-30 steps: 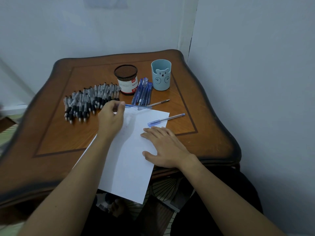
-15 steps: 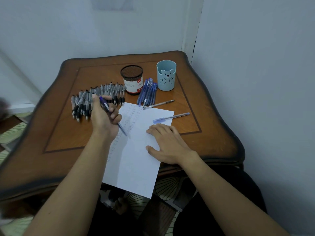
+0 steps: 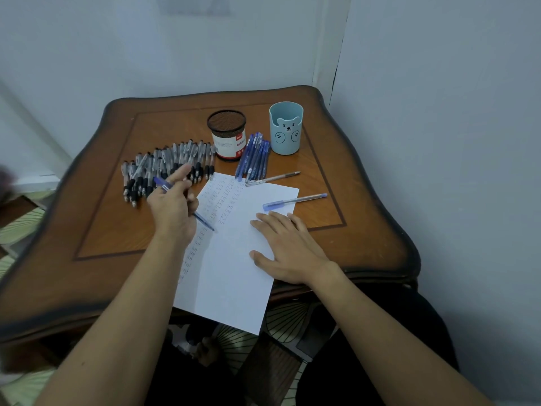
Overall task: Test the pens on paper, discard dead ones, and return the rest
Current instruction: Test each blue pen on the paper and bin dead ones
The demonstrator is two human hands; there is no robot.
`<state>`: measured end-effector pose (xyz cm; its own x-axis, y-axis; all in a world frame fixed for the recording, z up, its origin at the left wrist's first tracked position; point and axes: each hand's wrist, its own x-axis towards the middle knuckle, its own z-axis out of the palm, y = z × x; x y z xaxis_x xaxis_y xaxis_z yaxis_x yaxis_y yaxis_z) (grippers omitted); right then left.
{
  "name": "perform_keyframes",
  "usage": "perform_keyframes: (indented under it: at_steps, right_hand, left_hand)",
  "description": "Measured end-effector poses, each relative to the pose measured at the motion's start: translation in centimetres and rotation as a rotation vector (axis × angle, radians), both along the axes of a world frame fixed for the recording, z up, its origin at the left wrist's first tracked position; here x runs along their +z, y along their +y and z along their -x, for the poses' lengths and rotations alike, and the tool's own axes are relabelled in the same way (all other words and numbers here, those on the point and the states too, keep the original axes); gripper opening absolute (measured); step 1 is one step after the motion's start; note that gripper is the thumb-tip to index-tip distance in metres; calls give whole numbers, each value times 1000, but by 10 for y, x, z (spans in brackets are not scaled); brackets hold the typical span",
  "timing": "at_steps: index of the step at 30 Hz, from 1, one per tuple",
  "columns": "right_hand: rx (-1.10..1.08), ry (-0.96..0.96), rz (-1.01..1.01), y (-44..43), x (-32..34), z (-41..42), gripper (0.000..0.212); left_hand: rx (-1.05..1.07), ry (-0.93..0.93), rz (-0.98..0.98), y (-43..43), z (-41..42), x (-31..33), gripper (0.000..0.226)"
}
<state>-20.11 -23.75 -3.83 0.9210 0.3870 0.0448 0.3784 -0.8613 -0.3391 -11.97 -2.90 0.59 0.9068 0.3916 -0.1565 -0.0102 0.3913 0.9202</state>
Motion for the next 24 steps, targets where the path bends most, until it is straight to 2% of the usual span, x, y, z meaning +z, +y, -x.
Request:
perform_keyframes:
  at_steps: [4, 6, 9, 10, 15, 18, 24]
  right_hand:
    - [9, 19, 40, 1, 0, -1, 68]
    - [11, 23, 50, 1, 0, -2, 69]
    - [12, 32, 59, 1, 0, -1, 70]
    - [11, 35, 62, 1, 0, -1, 71]
    - [4, 39, 58, 1, 1, -3, 71]
    - [-1, 36, 55, 0, 0, -2, 71]
    - [-6, 35, 46, 1, -2, -2, 71]
  left_hand:
    - [-23, -42, 58, 1, -2, -9, 32]
    - [-89, -102, -84, 1, -2, -17, 40]
    - [-177, -119, -341, 0, -2, -25, 66]
    - [-181, -130, -386, -1, -3, -25, 67]
    - [-238, -174, -747, 3, -10, -35, 21]
    - [-256, -191, -848, 3, -10, -37, 20]
    - [-264, -231, -897, 5, -8, -45, 1]
